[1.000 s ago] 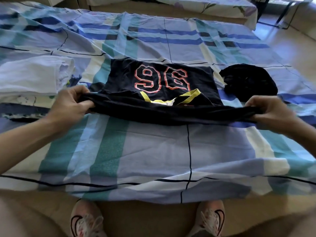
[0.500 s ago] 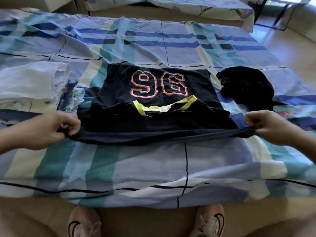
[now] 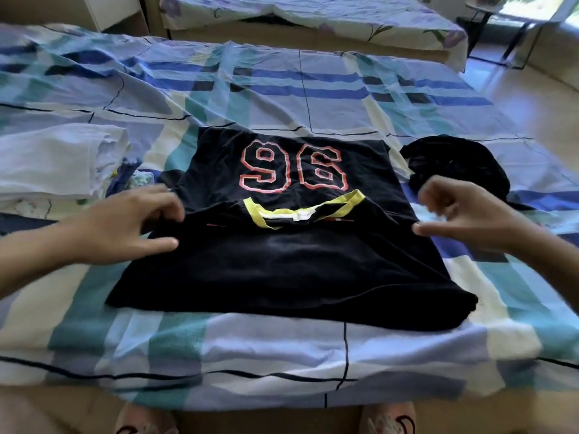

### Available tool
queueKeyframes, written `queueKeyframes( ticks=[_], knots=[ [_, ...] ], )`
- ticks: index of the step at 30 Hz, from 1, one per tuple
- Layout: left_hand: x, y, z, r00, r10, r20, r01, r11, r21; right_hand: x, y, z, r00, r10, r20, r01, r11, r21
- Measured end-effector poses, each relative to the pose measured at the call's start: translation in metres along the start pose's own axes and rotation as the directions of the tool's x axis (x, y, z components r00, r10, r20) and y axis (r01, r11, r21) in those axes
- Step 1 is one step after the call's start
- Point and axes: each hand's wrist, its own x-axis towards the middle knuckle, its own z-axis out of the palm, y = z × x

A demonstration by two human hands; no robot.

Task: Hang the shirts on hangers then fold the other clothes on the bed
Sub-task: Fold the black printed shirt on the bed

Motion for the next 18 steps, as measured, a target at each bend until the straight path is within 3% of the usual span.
queueKeyframes(
  ticks=[2, 4, 6, 8, 11, 15, 18],
  knots=[
    [0.026, 0.004, 0.014, 1.000, 0.006, -0.031, 0.002, 0.967, 0.253, 0.023, -0.007, 0.024, 0.998, 0.032, -0.048, -0.037, 0.995, -0.098],
    [0.052, 0.005, 0.029, 0.993, -0.107, 0.057, 0.070, 0.888, 0.454, 0.041, -0.005, 0.051, 0.995, 0.081, 0.064, -0.063, 0.968, -0.242],
    [0.073, 0.011, 0.041, 0.969, -0.212, 0.125, 0.114, 0.836, 0.538, 0.054, -0.003, 0.072, 0.987, 0.118, 0.107, -0.075, 0.936, -0.345],
    [0.087, 0.018, 0.049, 0.971, -0.215, 0.100, 0.122, 0.816, 0.565, 0.063, -0.006, 0.084, 0.989, 0.131, 0.062, -0.092, 0.898, -0.431],
    [0.098, 0.022, 0.049, 0.983, -0.183, -0.016, 0.163, 0.830, 0.534, 0.070, -0.012, 0.086, 0.995, 0.091, -0.029, -0.094, 0.877, -0.471],
    [0.099, 0.019, 0.021, 0.977, -0.149, -0.151, 0.193, 0.918, 0.345, 0.068, -0.023, 0.055, 0.998, -0.031, -0.059, 0.018, 0.978, -0.206],
    [0.088, 0.027, -0.012, 0.985, -0.078, -0.151, 0.109, 0.972, 0.206, 0.055, -0.043, 0.025, 0.987, -0.141, -0.080, 0.129, 0.982, -0.139]
  ],
)
